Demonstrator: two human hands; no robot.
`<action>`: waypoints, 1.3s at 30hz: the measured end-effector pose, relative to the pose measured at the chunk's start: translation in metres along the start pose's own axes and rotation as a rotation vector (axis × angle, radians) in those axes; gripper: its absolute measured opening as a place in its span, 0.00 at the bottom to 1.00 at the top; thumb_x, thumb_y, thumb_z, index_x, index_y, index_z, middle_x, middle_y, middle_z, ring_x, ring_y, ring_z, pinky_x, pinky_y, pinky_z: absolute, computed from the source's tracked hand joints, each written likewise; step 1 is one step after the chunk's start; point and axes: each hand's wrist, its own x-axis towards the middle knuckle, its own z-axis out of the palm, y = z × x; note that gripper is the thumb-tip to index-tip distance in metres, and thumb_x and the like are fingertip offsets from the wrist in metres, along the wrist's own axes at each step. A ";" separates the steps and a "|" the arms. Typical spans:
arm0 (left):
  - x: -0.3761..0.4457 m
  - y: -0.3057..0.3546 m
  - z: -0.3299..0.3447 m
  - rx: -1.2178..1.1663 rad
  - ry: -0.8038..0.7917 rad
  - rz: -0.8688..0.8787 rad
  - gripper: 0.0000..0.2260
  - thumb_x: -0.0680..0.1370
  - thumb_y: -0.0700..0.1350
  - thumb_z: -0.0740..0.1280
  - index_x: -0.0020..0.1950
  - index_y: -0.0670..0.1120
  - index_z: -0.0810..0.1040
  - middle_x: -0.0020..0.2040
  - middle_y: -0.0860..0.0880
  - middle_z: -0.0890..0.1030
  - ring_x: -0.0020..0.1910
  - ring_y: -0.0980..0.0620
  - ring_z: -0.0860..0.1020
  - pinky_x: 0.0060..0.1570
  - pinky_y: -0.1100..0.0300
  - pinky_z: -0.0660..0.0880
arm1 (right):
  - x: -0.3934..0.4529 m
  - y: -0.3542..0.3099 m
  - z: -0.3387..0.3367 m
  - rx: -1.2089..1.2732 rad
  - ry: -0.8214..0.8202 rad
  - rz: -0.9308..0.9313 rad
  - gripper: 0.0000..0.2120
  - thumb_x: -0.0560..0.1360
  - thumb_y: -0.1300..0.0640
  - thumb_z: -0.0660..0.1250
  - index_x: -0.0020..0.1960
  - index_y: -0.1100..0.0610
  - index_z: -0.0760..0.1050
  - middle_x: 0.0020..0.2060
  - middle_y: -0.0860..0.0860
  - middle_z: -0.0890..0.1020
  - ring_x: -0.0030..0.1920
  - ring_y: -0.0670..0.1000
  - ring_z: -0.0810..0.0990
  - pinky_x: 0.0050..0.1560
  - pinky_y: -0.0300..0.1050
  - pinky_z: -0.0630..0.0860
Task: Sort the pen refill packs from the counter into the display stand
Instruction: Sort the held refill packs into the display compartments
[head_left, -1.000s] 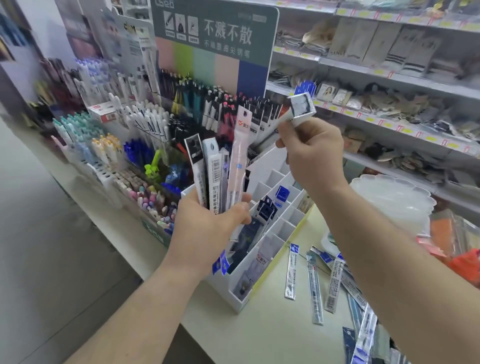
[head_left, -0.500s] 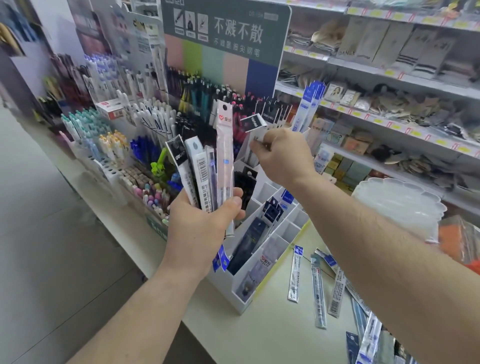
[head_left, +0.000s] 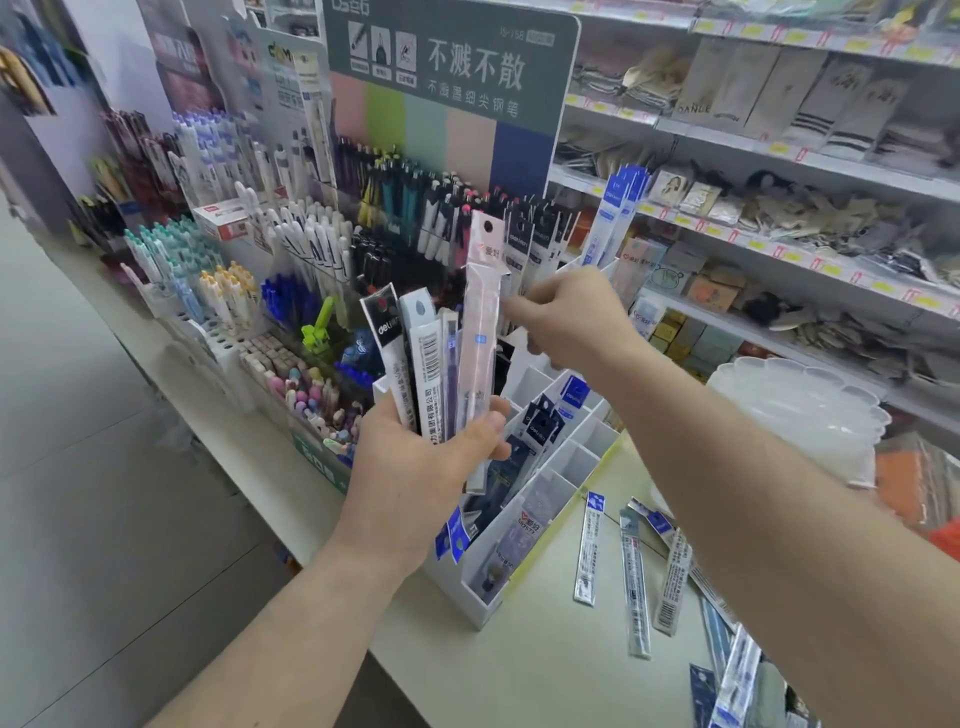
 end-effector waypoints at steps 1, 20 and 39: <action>-0.001 0.000 0.001 -0.001 -0.027 -0.001 0.10 0.74 0.36 0.72 0.54 0.45 0.80 0.42 0.51 0.86 0.35 0.52 0.84 0.40 0.60 0.80 | -0.007 0.000 -0.006 0.109 0.049 0.016 0.19 0.79 0.50 0.67 0.44 0.66 0.82 0.27 0.55 0.78 0.25 0.49 0.71 0.28 0.45 0.73; 0.005 -0.018 0.032 0.072 -0.115 -0.152 0.05 0.75 0.35 0.70 0.47 0.43 0.78 0.42 0.38 0.83 0.30 0.52 0.79 0.27 0.67 0.71 | -0.053 0.090 -0.049 0.733 0.649 0.189 0.15 0.79 0.58 0.68 0.34 0.56 0.76 0.25 0.49 0.75 0.25 0.48 0.67 0.27 0.40 0.64; 0.033 -0.032 0.070 0.146 -0.249 -0.224 0.05 0.77 0.37 0.69 0.50 0.44 0.79 0.38 0.48 0.84 0.29 0.56 0.79 0.28 0.63 0.75 | 0.054 0.187 -0.007 0.234 0.447 0.345 0.12 0.81 0.52 0.65 0.55 0.56 0.85 0.44 0.49 0.84 0.46 0.48 0.79 0.49 0.44 0.76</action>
